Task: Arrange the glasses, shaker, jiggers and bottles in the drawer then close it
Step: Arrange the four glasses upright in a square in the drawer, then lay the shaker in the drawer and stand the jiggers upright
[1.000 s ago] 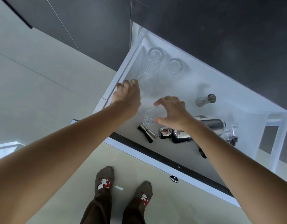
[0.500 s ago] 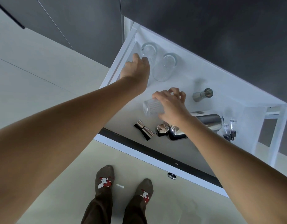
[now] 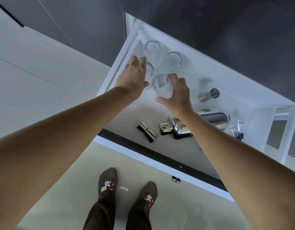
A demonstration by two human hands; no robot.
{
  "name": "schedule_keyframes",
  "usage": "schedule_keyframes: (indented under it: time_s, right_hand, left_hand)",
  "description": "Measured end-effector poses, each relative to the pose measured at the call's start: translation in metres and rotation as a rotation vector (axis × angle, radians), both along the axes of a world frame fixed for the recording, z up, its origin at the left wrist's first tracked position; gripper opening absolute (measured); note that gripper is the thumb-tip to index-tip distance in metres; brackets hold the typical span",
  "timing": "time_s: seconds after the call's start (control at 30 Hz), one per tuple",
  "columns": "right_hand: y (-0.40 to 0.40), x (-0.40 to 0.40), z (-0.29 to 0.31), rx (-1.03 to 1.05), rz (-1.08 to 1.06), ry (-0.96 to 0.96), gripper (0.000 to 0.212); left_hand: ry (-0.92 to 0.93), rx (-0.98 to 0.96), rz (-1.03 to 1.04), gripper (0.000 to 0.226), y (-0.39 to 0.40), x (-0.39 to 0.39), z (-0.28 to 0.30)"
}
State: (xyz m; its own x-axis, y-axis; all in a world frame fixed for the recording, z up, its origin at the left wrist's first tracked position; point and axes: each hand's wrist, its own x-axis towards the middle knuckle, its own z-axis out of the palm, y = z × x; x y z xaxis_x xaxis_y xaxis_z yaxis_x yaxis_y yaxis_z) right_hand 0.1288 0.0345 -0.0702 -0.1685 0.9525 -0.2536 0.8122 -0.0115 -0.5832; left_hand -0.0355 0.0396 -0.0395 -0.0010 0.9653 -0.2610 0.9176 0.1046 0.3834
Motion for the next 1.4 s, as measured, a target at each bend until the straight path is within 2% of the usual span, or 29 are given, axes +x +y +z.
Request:
schedule_keyframes:
  time_s: [0.13, 0.27, 0.47, 0.57, 0.67, 0.77, 0.87, 1.0, 1.13, 1.17, 1.2, 1.27, 1.3, 1.33, 1.4]
  right_hand:
    - [0.002, -0.003, -0.002, 0.018, -0.049, 0.037, 0.071]
    - [0.001, -0.005, -0.003, 0.015, -0.102, 0.074, 0.075]
    - [0.003, -0.003, 0.006, -0.066, -0.115, 0.097, 0.075]
    - [0.002, 0.013, 0.018, -0.183, -0.083, 0.027, 0.075]
    - [-0.006, 0.045, 0.022, -0.024, -0.101, -0.154, 0.055]
    - [-0.019, 0.085, 0.023, 0.009, -0.261, -0.282, 0.04]
    - [-0.032, 0.113, 0.026, -0.012, -0.344, -0.216, 0.034]
    - [-0.038, 0.12, 0.032, -0.002, -0.282, -0.123, 0.03]
    - [-0.04, 0.119, 0.032, -0.025, -0.271, -0.143, 0.033]
    - [-0.041, 0.118, 0.032, -0.042, -0.279, -0.143, 0.034]
    - [-0.042, 0.118, 0.032, -0.055, -0.284, -0.138, 0.034]
    - [-0.044, 0.117, 0.033, -0.071, -0.273, -0.134, 0.033]
    - [-0.046, 0.116, 0.033, -0.073, -0.261, -0.131, 0.032]
    - [-0.047, 0.115, 0.033, -0.075, -0.249, -0.125, 0.032]
    - [-0.049, 0.112, 0.034, -0.085, -0.229, -0.104, 0.032]
  left_hand:
    - [-0.024, -0.005, 0.027, 0.072, -0.01, 0.0, 0.0]
    - [-0.05, 0.016, 0.064, 0.075, -0.021, 0.001, -0.001]
    - [-0.118, 0.019, 0.201, 0.059, -0.037, 0.005, -0.007]
    - [-0.12, -0.117, 0.255, 0.048, -0.048, 0.005, -0.007]
    - [-0.11, -0.38, 0.163, 0.043, -0.06, 0.006, -0.011]
    - [-0.171, -0.583, 0.125, 0.04, -0.072, 0.013, -0.014]
    - [-0.194, -0.664, 0.12, 0.033, -0.079, 0.024, -0.016]
    - [-0.217, -0.689, 0.116, 0.028, -0.085, 0.038, -0.013]
    - [-0.262, -0.796, 0.143, 0.004, -0.09, 0.048, -0.014]
    - [-0.27, -0.817, 0.161, 0.006, -0.09, 0.05, -0.011]
    - [-0.274, -0.82, 0.176, 0.022, -0.089, 0.051, -0.008]
    - [-0.261, -0.704, 0.167, 0.08, -0.088, 0.052, -0.003]
    - [-0.274, -0.593, 0.133, 0.098, -0.088, 0.051, 0.0]
    - [-0.292, -0.483, 0.076, 0.104, -0.088, 0.049, 0.002]
    - [-0.27, -0.321, -0.091, 0.101, -0.087, 0.045, 0.001]
